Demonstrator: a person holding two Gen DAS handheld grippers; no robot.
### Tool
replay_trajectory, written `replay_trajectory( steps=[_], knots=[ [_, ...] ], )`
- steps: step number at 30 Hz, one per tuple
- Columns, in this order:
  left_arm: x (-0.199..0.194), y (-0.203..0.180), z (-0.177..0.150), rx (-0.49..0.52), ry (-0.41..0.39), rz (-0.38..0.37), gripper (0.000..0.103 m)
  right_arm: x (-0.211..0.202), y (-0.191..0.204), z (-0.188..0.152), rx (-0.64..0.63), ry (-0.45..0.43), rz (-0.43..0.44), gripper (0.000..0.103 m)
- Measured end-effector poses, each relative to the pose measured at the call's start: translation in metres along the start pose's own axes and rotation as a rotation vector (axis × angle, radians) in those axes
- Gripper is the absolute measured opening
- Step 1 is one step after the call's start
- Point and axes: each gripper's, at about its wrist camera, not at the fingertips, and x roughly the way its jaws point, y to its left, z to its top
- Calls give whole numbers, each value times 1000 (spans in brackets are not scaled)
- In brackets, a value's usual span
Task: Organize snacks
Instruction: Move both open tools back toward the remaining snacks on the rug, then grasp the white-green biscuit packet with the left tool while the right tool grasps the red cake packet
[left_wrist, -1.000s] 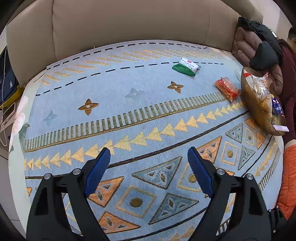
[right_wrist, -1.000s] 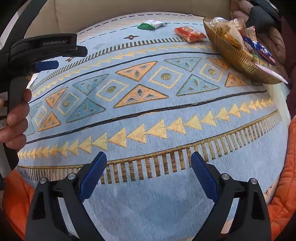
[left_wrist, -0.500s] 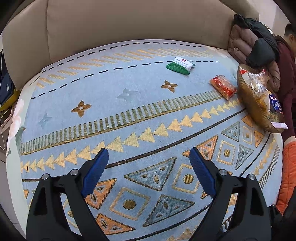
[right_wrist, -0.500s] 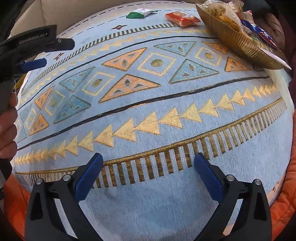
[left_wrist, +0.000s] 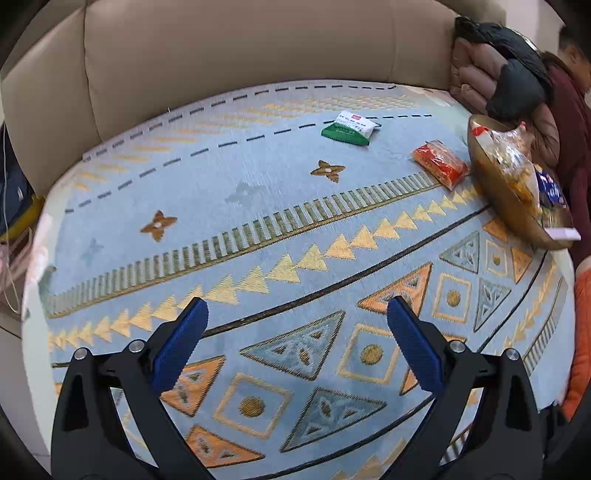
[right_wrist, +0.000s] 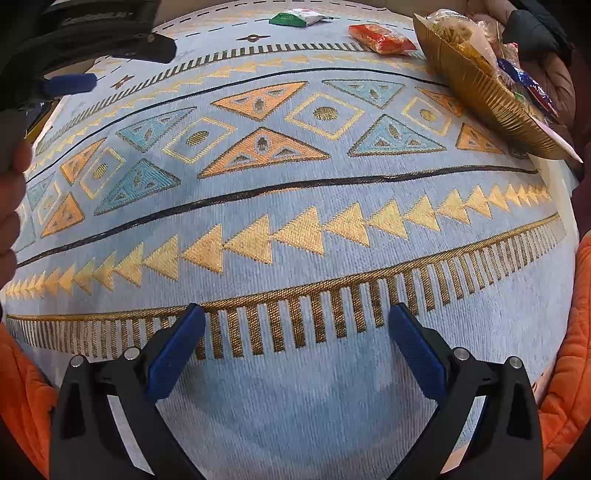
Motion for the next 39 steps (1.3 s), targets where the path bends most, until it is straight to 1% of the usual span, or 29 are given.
replay_trajectory(
  steps=[3,4,7,12,15,18,19,23,24,26,28,29,30,31,32,33,34,35,36,37,39],
  knots=[
    [-8,-6,-2,54,-38,18,100,-2,0,-4,3,-11,6,98],
    [-7,-9,-3,78,-35,14,100,-3,-1,-5,2,-13,6,98],
    [-2,-15,-6,103,-16,10,100,-5,0,-6,4,-15,0,98],
    [1,-24,-9,157,-8,22,100,-6,1,-6,3,-17,-2,98],
    [7,-33,-13,210,7,32,100,-7,1,-8,2,-16,-3,98],
    [7,-39,-16,246,12,38,100,-14,0,-6,-10,-10,19,98],
    [4,-39,-16,255,3,36,100,-21,-3,-4,12,-36,30,98],
    [-7,-41,-13,309,-27,38,100,-38,-19,10,87,-106,29,98],
    [-8,-40,-12,308,-23,30,100,-42,-24,16,107,-121,52,98],
    [-10,-37,-5,286,-14,-19,100,-48,-30,31,128,-148,109,98],
    [-10,-37,10,273,-17,-77,100,-52,-30,54,129,-178,109,98],
    [-9,-37,27,274,-24,-101,100,-52,-28,68,133,-190,89,98],
    [-7,-38,36,273,-27,-111,100,-51,-24,81,142,-196,70,98],
    [-2,-33,56,272,-24,-135,100,-49,-25,94,159,-203,49,98],
    [4,-28,75,263,-17,-153,100,-44,-31,112,205,-210,23,98],
    [11,-24,92,250,-12,-157,100,-40,-36,123,250,-213,28,98],
    [21,-18,113,231,-12,-166,100,-34,-44,132,302,-221,61,98],
    [30,-14,126,223,-9,-188,100,-26,-56,141,369,-244,102,98],
    [40,-11,139,216,0,-212,99,-20,-64,148,419,-269,103,98],
    [56,-9,153,208,18,-245,98,-14,-69,156,452,-291,86,98],
    [82,-10,169,205,52,-297,89,1,-83,176,506,-304,43,98]
  ],
)
